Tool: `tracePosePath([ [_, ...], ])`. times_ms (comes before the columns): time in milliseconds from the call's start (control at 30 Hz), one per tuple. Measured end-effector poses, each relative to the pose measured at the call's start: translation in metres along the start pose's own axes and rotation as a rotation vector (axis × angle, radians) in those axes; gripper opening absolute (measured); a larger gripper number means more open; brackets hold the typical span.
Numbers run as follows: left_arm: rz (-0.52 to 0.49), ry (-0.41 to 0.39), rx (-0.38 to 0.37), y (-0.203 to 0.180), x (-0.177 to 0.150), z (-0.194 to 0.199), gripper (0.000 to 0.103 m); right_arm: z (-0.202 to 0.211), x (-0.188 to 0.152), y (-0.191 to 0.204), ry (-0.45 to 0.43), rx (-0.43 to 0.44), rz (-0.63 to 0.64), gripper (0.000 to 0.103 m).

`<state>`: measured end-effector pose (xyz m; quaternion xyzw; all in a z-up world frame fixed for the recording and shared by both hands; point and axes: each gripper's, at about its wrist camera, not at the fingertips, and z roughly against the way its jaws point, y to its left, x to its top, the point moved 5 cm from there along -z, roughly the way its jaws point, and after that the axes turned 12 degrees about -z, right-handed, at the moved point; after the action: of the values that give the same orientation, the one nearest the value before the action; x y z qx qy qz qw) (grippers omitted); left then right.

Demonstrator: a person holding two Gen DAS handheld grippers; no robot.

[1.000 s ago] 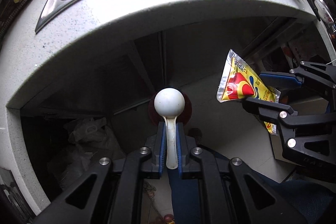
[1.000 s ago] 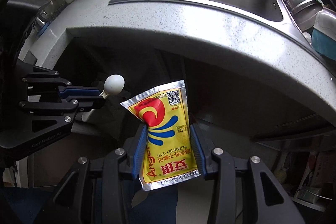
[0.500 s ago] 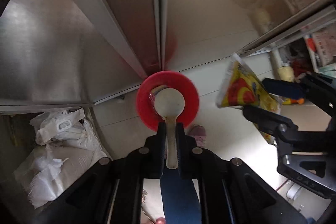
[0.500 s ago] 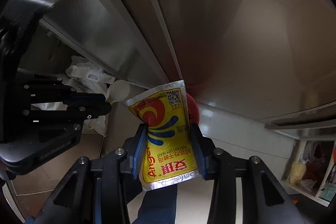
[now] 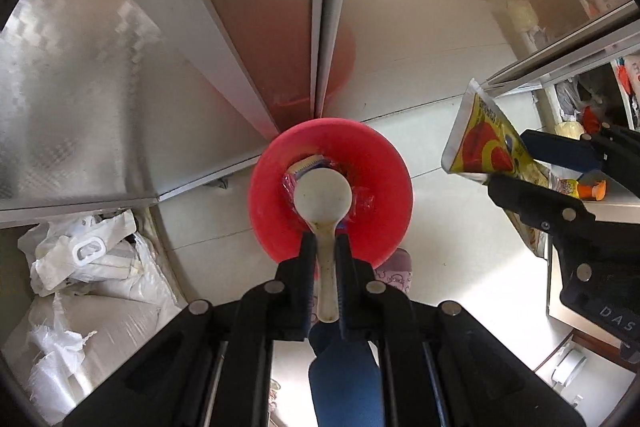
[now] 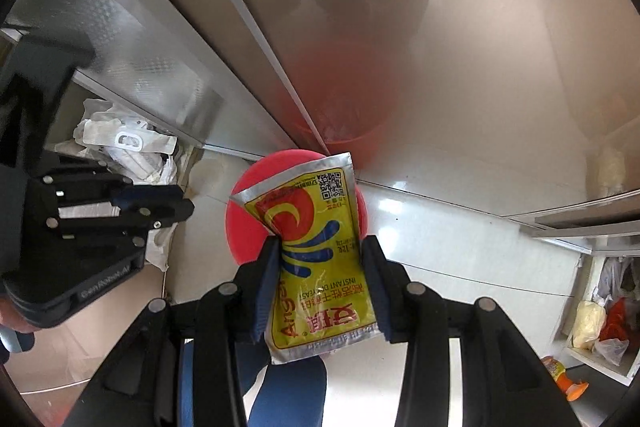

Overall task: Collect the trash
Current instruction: 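Open the left tool to drop the spoon while the right tool releases the packet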

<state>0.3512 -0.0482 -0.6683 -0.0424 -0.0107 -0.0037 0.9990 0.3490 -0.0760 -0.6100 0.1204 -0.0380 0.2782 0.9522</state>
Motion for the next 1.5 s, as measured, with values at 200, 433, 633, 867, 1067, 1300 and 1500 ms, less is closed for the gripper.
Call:
tracePosePath([
  [200, 0.001, 0.009, 0.009, 0.001, -0.001, -0.004, 0.008, -0.012, -0.002, 0.002, 0.015, -0.002, 0.011, 0.039],
  [433, -0.019, 0.002, 0.043, 0.004, -0.003, 0.002, 0.04, -0.007, -0.004, -0.005, 0.019, 0.009, 0.019, 0.039],
  [633, -0.006, -0.008, 0.043, 0.014, -0.006, 0.015, 0.067, -0.004, -0.003, -0.002, 0.025, 0.006, 0.041, 0.04],
  [867, -0.017, -0.011, 0.047, 0.02, -0.007, 0.023, 0.067, -0.006, -0.001, -0.001, 0.039, -0.001, 0.062, 0.04],
  [1067, 0.059, -0.016, 0.031, 0.036, -0.024, 0.025, 0.068, -0.016, -0.003, 0.006, 0.054, 0.011, 0.063, 0.041],
  [1300, 0.094, -0.024, 0.057, 0.052, -0.036, 0.021, 0.083, -0.031, -0.006, 0.02, 0.069, 0.014, 0.08, 0.042],
  [1500, 0.114, -0.038, 0.035, 0.057, -0.042, 0.026, 0.089, -0.045, -0.004, 0.024, 0.094, 0.007, 0.095, 0.045],
])
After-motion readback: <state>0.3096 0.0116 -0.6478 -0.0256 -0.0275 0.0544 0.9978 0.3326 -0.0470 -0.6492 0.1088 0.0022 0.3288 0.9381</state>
